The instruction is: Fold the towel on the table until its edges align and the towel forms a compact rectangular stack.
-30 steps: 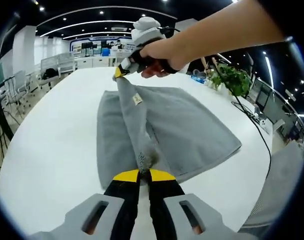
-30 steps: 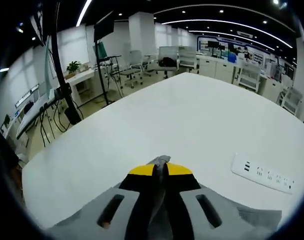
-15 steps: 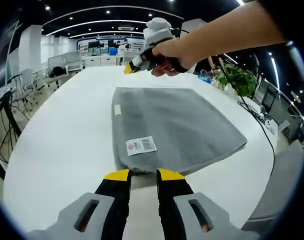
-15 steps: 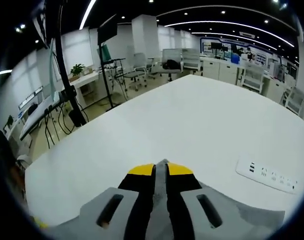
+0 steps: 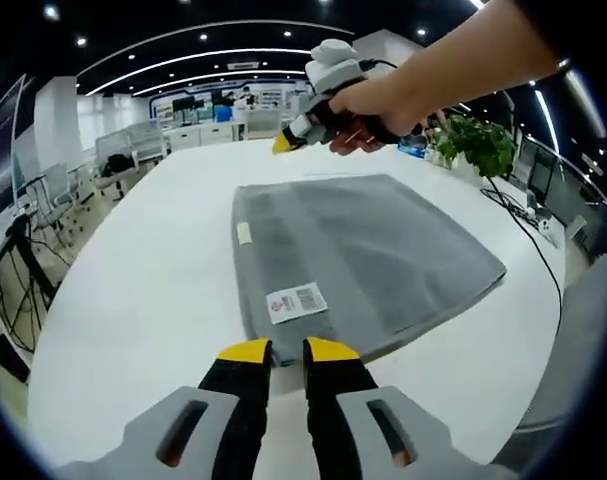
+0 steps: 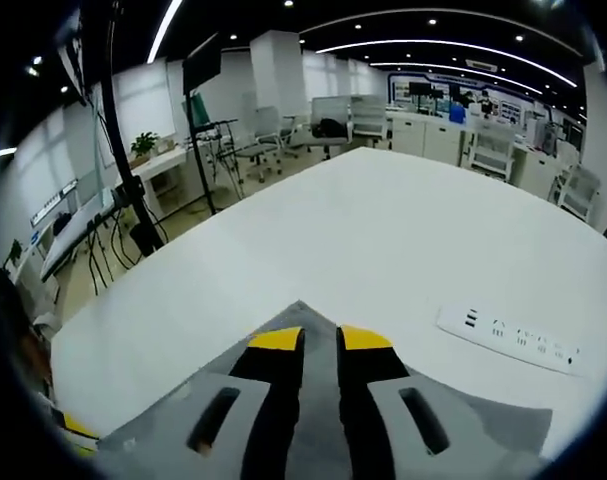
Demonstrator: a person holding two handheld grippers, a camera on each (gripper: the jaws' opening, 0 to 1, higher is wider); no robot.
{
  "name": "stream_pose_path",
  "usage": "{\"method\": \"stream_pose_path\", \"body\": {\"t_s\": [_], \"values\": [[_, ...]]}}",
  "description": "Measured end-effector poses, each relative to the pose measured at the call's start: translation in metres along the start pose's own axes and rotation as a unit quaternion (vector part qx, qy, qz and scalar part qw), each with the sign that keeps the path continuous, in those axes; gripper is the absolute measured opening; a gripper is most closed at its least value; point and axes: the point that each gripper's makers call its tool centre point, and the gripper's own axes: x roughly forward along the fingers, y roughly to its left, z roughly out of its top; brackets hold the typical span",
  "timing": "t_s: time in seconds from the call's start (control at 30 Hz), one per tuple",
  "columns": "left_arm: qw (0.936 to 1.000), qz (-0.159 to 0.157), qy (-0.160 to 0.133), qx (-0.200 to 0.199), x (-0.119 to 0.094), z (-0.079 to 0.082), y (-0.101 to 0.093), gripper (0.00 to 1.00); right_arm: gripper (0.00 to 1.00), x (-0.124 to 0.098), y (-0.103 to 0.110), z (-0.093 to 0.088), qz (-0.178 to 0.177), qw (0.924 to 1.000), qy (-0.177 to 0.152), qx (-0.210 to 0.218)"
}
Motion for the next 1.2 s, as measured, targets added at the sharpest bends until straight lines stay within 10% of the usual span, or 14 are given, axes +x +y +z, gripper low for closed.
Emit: {"method": "stream_pose_path", "body": {"t_s": [0.33,1.2], "values": [[0.9994,0.007,0.032,-0.008,-0.002,-0.015,0.004,0.12,0.17,-0.030,-0.040,-0.023,-0.030,0.9992,0.010,0.023],[1.0000,-0.008,0.002,-0.003,0.003,0.010,-0.015,0.12,0.26,-0.093,-0.108,-0.082,-0.061,0.9968,0.051,0.003]]}}
